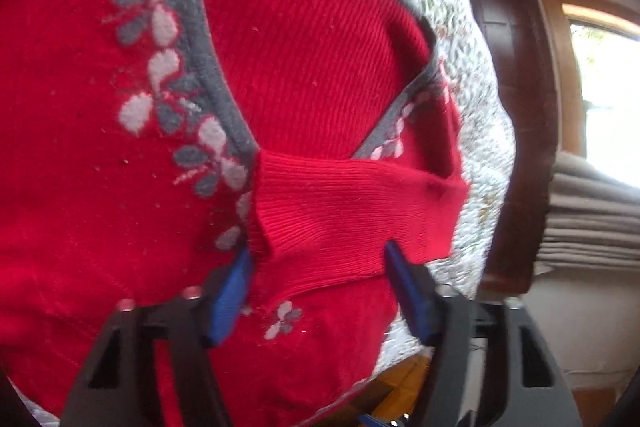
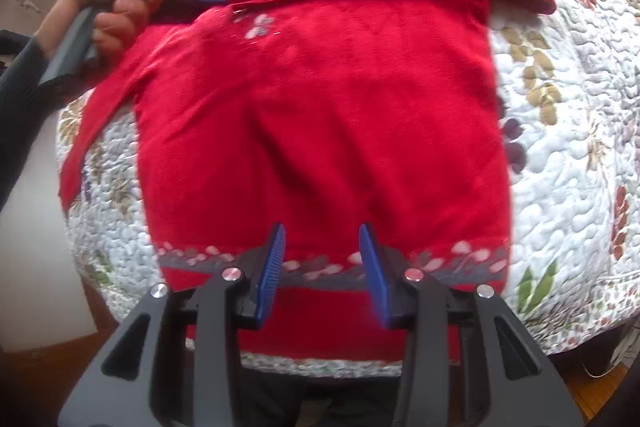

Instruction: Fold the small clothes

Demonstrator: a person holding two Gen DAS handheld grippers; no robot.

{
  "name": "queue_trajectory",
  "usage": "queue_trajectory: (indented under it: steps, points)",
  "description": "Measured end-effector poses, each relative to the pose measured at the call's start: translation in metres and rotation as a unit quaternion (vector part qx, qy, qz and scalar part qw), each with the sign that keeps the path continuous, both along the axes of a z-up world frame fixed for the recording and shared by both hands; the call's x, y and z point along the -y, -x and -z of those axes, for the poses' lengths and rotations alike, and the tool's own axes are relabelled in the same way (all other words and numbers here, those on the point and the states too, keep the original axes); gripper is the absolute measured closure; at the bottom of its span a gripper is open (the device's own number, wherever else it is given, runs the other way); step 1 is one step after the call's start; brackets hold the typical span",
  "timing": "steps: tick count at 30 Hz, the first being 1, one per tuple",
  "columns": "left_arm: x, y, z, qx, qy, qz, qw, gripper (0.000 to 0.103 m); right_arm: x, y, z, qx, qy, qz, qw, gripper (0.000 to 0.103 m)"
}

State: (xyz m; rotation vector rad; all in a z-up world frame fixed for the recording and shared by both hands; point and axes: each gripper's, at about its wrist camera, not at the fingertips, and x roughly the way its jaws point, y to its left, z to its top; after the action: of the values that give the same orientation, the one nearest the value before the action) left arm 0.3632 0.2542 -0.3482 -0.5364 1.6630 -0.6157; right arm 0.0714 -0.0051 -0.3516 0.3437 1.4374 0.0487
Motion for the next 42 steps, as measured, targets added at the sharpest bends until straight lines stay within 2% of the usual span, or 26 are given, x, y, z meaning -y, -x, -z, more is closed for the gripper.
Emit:
queue_trajectory:
  steps: [1, 3, 7, 12, 15, 20, 24, 32, 42]
  points:
    - [0.0, 0.0, -0.002, 0.006, -0.006, 0.001, 1.0, 0.083, -0.004, 0.001, -0.002, 0.003, -0.004, -0.002, 1.0, 0.064]
    - [-0.002, -0.001, -0.007, 0.022, -0.016, -0.002, 0.9996, 0.098, -0.013, 0.001, -0.007, 0.007, -0.011, -0.007, 1.0, 0.064]
    - [-0.003, -0.002, -0.026, 0.057, -0.025, 0.006, 0.998, 0.099, -0.022, 0.005, -0.012, 0.009, -0.016, -0.012, 1.0, 0.064]
    - [-0.016, -0.002, -0.074, 0.118, -0.023, 0.013, 0.9927, 0.099, -0.02, 0.008, -0.016, 0.011, -0.015, -0.008, 1.0, 0.064]
    - [-0.04, -0.001, -0.103, 0.152, -0.02, 0.003, 0.9881, 0.099, -0.018, 0.007, -0.016, 0.01, -0.018, -0.002, 1.0, 0.064]
    - [-0.082, 0.004, -0.128, 0.184, -0.025, -0.018, 0.9824, 0.099, -0.022, 0.003, -0.017, 0.013, -0.023, -0.002, 1.0, 0.063]
    - [-0.117, 0.004, -0.128, 0.19, -0.035, -0.04, 0.9803, 0.099, -0.03, 0.002, -0.018, 0.012, -0.025, -0.012, 1.0, 0.063]
    - [-0.159, 0.013, -0.104, 0.182, -0.052, -0.067, 0.9796, 0.099, -0.04, 0.004, -0.015, 0.004, -0.026, -0.02, 0.999, 0.063]
    - [-0.18, 0.021, -0.066, 0.155, -0.057, -0.094, 0.9818, 0.099, -0.045, 0.002, -0.012, -0.001, -0.024, -0.027, 0.999, 0.063]
